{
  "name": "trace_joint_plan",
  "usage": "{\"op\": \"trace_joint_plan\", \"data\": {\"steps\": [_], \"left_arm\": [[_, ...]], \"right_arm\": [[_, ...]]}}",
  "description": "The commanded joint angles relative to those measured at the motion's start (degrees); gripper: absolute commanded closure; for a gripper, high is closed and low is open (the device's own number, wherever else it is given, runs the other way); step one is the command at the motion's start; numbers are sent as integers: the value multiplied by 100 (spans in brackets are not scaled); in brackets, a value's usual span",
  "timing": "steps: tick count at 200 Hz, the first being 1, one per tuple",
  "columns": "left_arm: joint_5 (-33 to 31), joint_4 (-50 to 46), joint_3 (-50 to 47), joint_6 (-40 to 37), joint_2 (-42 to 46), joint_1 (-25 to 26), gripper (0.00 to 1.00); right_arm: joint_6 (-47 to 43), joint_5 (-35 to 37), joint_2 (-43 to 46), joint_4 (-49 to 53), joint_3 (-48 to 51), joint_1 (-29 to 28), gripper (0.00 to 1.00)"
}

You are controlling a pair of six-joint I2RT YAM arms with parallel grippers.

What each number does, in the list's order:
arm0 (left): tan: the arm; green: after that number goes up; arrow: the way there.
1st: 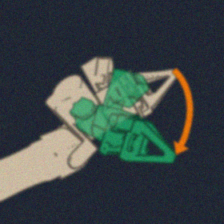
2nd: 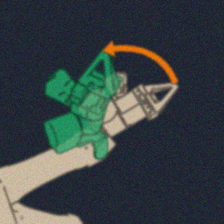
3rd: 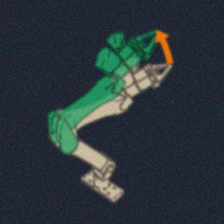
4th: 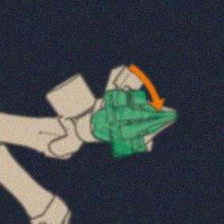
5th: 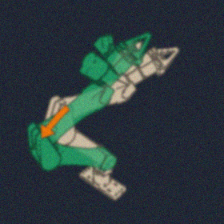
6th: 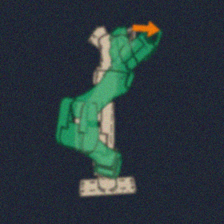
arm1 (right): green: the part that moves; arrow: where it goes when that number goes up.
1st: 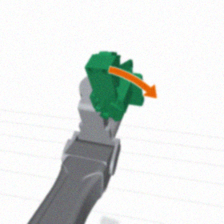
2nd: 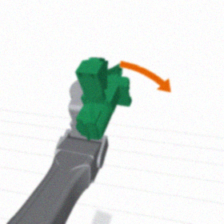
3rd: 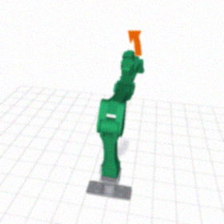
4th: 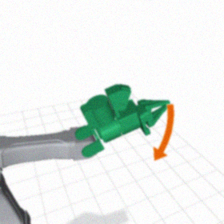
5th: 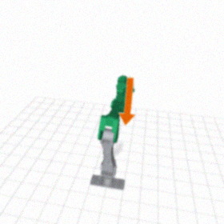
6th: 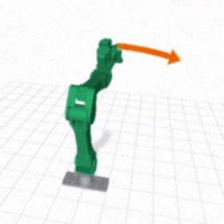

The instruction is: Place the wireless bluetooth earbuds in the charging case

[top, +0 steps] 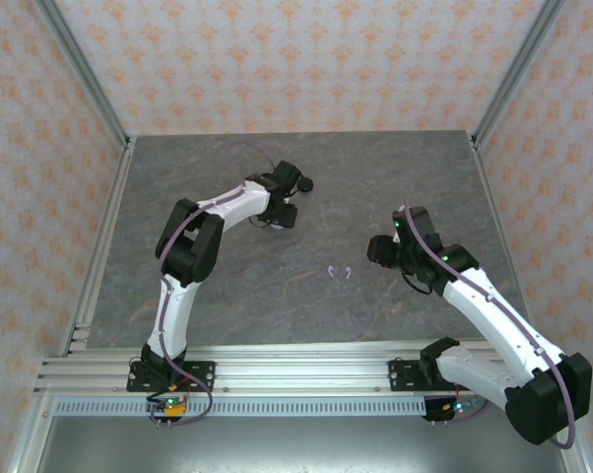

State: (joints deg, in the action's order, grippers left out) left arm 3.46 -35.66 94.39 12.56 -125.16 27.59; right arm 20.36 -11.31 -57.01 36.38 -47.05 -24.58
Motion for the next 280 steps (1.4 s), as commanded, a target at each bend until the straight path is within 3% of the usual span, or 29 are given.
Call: {"op": "trace_joint_plan", "data": {"steps": [1,126,154,219,248,280], "left_arm": [[-172,-179,-286,316,375,287,50],[-721,254,-1494,1566,1048,1439,53],[-692,396,-1633,1658,1124,1572,49],[-773,472,-1774,1361,1883,1552,26],[-532,512,-1877,1189,2234,1279,26],[53,672,-2149,1128,2391,662,38]], "right_arm": [[-51,120,-62,-66,76,3,55],[29,-130,-422,-430,402,5,55],[29,-187,-559,-524,459,6,55],[50,-631,-1049,-862,434,-5,54],[83,-893,-1559,-1055,272,-128,54],[147,-980,-2244,-1189,-115,-466,56]]}}
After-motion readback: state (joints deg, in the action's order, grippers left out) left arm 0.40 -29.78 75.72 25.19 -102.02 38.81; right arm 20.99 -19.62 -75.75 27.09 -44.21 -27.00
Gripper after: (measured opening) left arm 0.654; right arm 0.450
